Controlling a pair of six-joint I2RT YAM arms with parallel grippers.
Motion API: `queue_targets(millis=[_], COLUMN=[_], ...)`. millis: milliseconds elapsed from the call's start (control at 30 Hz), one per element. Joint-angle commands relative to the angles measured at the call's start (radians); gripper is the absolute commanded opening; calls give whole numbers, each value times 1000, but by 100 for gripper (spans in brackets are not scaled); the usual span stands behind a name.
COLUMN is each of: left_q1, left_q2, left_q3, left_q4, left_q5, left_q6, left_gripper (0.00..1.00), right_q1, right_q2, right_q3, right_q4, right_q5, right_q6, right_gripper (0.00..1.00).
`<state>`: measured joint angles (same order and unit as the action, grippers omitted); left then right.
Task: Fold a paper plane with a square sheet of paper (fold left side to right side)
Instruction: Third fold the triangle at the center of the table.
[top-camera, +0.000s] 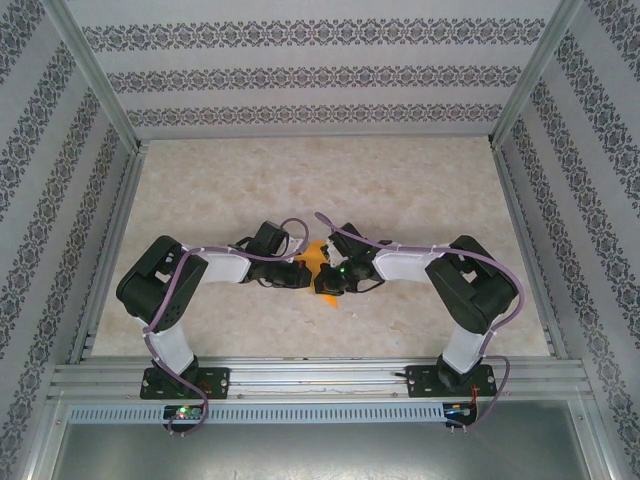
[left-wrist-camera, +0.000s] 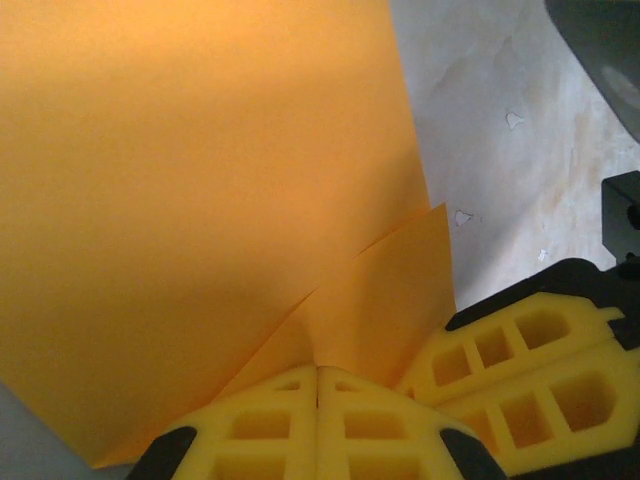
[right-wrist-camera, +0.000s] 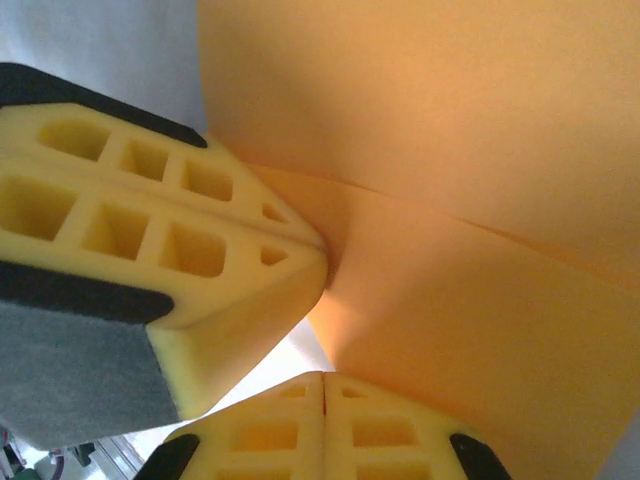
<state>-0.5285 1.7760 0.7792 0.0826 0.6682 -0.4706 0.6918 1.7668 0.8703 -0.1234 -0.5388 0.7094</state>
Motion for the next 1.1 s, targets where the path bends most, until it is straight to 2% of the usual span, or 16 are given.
queue_targets(millis=[0, 167, 400, 700, 867, 1067], left_q1=[11, 10, 10, 11, 10, 11], left_q2=[41, 42, 42, 41, 32, -21], left_q3=[-37, -40, -39, -27, -9, 48], left_q4=[-96, -97, -101, -106, -92, -75], left_q5=[-134, -136, -151, -145, -116, -58], left_q6=[17, 17, 18, 18, -1, -44], left_gripper=[0, 0, 0, 0, 2, 20], right_q1=[9, 11, 14, 8, -33, -131], right_q2=[23, 44, 33, -74, -168, -260], right_q3=[21, 25, 3, -94, -97, -99], right_q4=[25, 32, -71, -187, -193, -113], right_q5=[21, 43, 61, 19, -8, -61], right_q6=[18, 30, 22, -27, -65, -122], right_gripper=[0, 0, 0, 0, 0, 22])
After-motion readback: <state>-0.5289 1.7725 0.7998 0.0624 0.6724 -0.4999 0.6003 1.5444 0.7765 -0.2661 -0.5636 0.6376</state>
